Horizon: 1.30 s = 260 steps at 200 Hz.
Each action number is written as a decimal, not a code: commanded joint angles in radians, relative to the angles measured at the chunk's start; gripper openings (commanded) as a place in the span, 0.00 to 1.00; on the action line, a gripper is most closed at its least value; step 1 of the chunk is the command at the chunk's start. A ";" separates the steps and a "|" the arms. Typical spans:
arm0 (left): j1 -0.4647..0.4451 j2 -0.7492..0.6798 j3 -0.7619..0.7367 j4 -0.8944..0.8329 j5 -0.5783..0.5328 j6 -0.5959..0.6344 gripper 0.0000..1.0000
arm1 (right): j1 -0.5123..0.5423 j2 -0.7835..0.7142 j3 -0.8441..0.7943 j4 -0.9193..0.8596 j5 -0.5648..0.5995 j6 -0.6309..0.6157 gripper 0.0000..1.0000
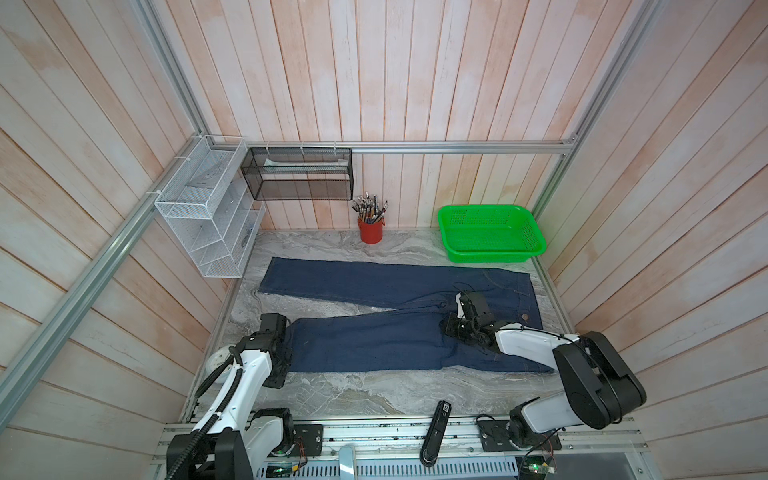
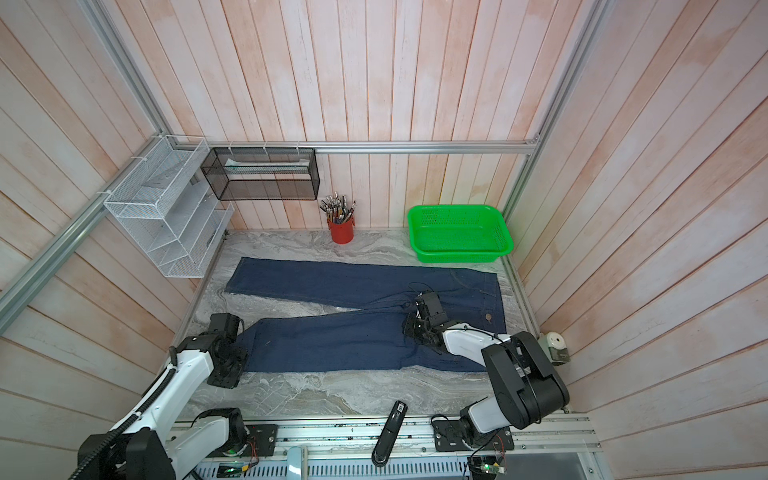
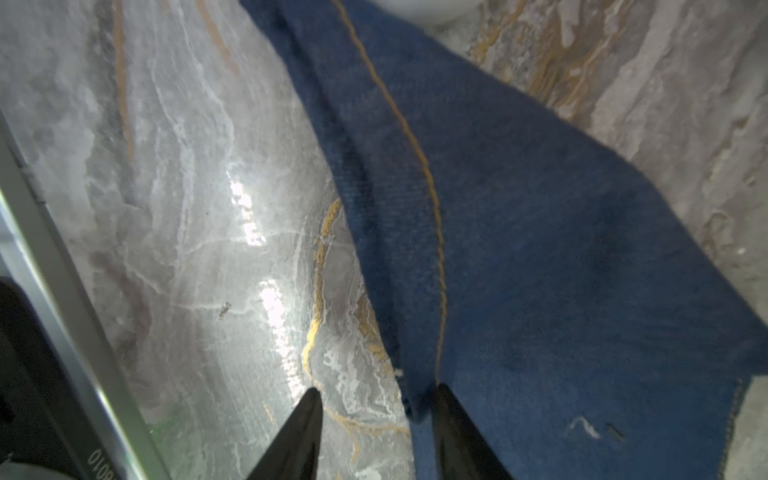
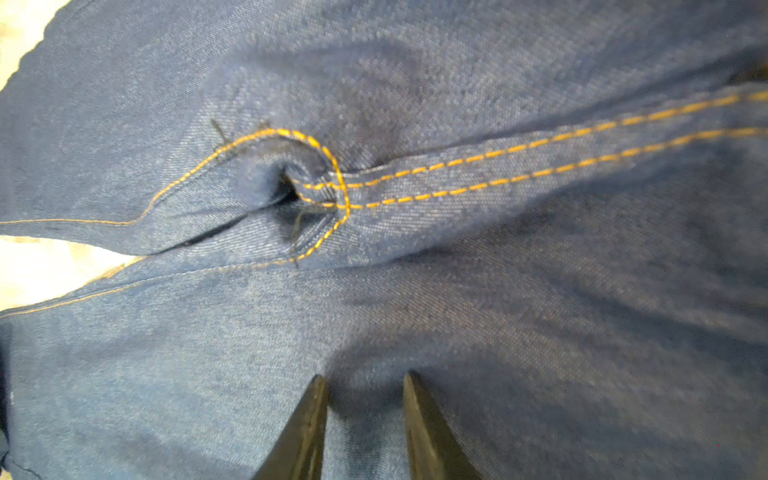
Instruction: Fold and stack the trousers
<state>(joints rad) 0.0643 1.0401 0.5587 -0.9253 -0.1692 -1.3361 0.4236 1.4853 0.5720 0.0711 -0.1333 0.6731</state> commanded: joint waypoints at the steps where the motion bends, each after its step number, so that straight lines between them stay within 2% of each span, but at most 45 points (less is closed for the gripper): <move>1: 0.020 0.011 -0.019 0.059 -0.046 -0.011 0.46 | -0.006 0.058 -0.037 -0.123 -0.005 -0.013 0.35; 25: 0.042 0.021 -0.044 0.114 -0.047 -0.008 0.46 | -0.006 0.056 -0.036 -0.131 -0.002 -0.015 0.35; 43: 0.051 0.032 -0.055 0.167 -0.046 0.002 0.41 | -0.008 0.049 -0.037 -0.137 -0.002 -0.017 0.35; 69: 0.067 0.036 -0.042 0.195 -0.040 0.012 0.18 | -0.008 0.032 -0.039 -0.154 0.000 -0.016 0.35; 92: 0.071 -0.010 0.016 0.148 -0.080 0.021 0.00 | -0.008 0.006 -0.047 -0.170 0.005 -0.014 0.35; 141: 0.124 -0.057 0.164 0.075 -0.132 0.095 0.00 | -0.008 -0.050 -0.057 -0.212 0.019 -0.007 0.35; 228: 0.298 0.166 0.198 0.404 -0.083 0.118 0.00 | -0.001 -0.182 -0.052 -0.293 0.041 0.020 0.33; 243: 0.328 0.209 0.218 0.428 -0.080 0.132 0.09 | -0.002 -0.209 -0.053 -0.312 0.045 0.024 0.33; 260: 0.363 0.258 0.238 0.456 -0.061 0.151 0.28 | -0.002 -0.228 -0.053 -0.333 0.052 0.028 0.34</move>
<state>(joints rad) 0.3878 1.2491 0.7475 -0.5587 -0.2394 -1.2201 0.4217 1.2865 0.5285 -0.1875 -0.1104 0.6857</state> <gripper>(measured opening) 0.190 0.334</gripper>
